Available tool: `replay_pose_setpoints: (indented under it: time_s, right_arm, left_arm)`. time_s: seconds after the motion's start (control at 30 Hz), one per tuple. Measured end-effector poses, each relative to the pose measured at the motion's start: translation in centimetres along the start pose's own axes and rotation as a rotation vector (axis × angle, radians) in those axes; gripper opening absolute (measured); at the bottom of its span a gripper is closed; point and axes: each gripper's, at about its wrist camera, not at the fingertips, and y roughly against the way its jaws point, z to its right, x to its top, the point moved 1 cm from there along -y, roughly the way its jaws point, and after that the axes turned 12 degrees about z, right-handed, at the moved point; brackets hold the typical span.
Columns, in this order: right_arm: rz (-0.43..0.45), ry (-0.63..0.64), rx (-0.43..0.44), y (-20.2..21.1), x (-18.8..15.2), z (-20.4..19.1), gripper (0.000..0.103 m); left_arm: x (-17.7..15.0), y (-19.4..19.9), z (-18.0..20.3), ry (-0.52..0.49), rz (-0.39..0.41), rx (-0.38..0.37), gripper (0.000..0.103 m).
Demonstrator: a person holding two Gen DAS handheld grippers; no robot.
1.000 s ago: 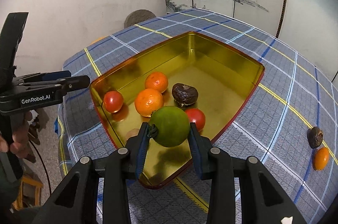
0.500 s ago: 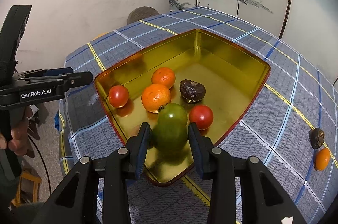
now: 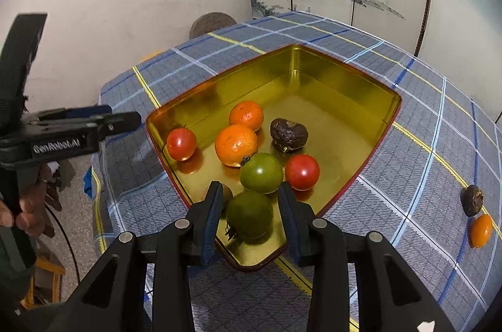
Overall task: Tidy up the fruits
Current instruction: 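Carry the green tomato into the tin and open the right gripper, then move the right gripper back to the table and grasp the mandarin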
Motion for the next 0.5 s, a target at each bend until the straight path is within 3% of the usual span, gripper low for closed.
replay_pose_setpoints:
  time_s: [0.23,0.5]
  right_arm:
    - [0.062,-0.054,-0.075,3.0,0.3,3.5,0.039]
    - [0.069,-0.190,-0.319,6.9,-1.9,13.6,0.040]
  left_arm:
    - [0.6,0.1,2.8,-0.034,0.009,-0.045,0.066]
    - [1.3,-0.2,6.8,-0.090,0.007,-0.113,0.066]
